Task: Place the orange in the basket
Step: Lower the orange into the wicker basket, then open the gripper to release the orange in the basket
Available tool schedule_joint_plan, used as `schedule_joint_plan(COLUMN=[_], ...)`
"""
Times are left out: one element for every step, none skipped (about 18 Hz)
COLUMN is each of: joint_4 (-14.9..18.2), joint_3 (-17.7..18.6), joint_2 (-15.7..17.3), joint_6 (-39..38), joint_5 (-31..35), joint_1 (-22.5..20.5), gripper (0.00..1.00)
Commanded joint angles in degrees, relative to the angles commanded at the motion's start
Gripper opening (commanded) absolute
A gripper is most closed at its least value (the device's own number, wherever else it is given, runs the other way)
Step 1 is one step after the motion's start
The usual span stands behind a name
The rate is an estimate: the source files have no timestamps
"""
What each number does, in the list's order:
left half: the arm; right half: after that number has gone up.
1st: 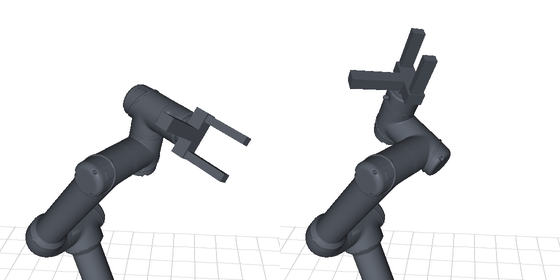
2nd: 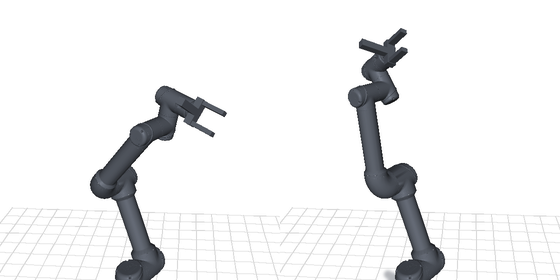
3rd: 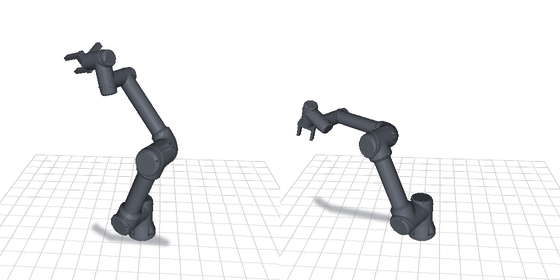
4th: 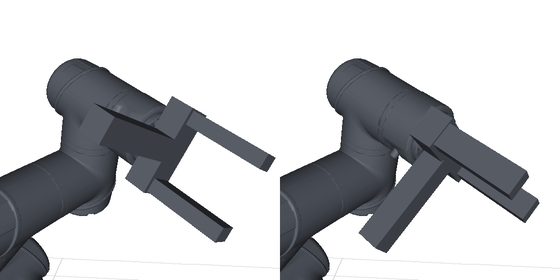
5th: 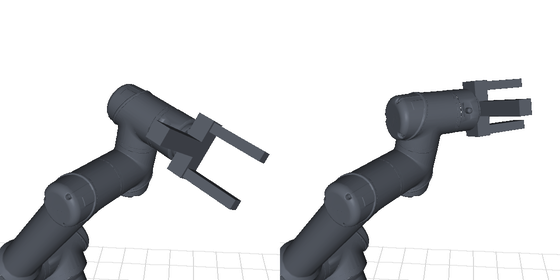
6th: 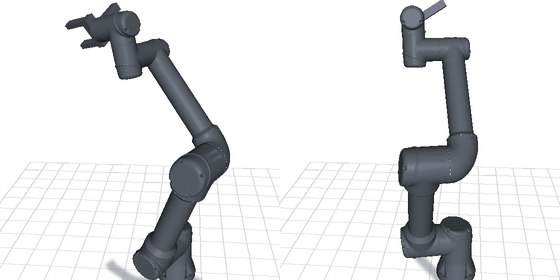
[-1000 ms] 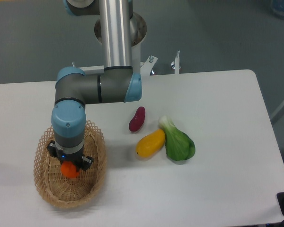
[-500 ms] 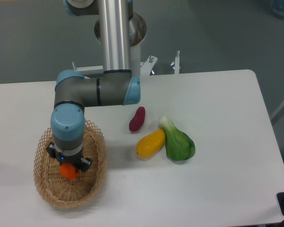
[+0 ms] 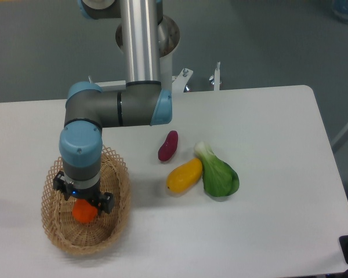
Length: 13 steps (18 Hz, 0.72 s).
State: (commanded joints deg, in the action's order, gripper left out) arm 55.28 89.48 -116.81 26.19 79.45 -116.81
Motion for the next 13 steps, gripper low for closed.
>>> schedule_joint_plan(joint_4=[0.0, 0.0, -0.09, 0.0, 0.0, -0.09, -0.26, -0.26, -0.26, -0.26, -0.18, -0.26, -0.18], joint_3=[-0.44, -0.79, -1.23, -1.5, -1.67, -2.02, -2.37, -2.64, -2.9, -3.25, -3.6, -3.69, -3.69], joint_2=[0.09, 0.35, 0.44, 0.44, 0.36, 0.27, 0.18, 0.18, 0.35, 0.35, 0.35, 0.35, 0.44], joint_6=[0.0, 0.0, 0.0, 0.0, 0.0, 0.0, 0.0, 0.0, 0.0, 0.0, -0.09, -0.09, 0.0], joint_5=[0.0, 0.09, 0.87, 2.62, 4.64, 6.05, 6.33, 6.42, 6.33, 6.42, 6.42, 6.59, 7.03], joint_1=[-0.09, -0.09, -0.17, -0.18, -0.09, 0.0, 0.0, 0.0, 0.0, 0.0, 0.0, -0.09, -0.09], gripper=[1.0, 1.0, 1.0, 1.0, 1.0, 1.0, 1.0, 1.0, 1.0, 1.0, 1.0, 1.0, 1.0])
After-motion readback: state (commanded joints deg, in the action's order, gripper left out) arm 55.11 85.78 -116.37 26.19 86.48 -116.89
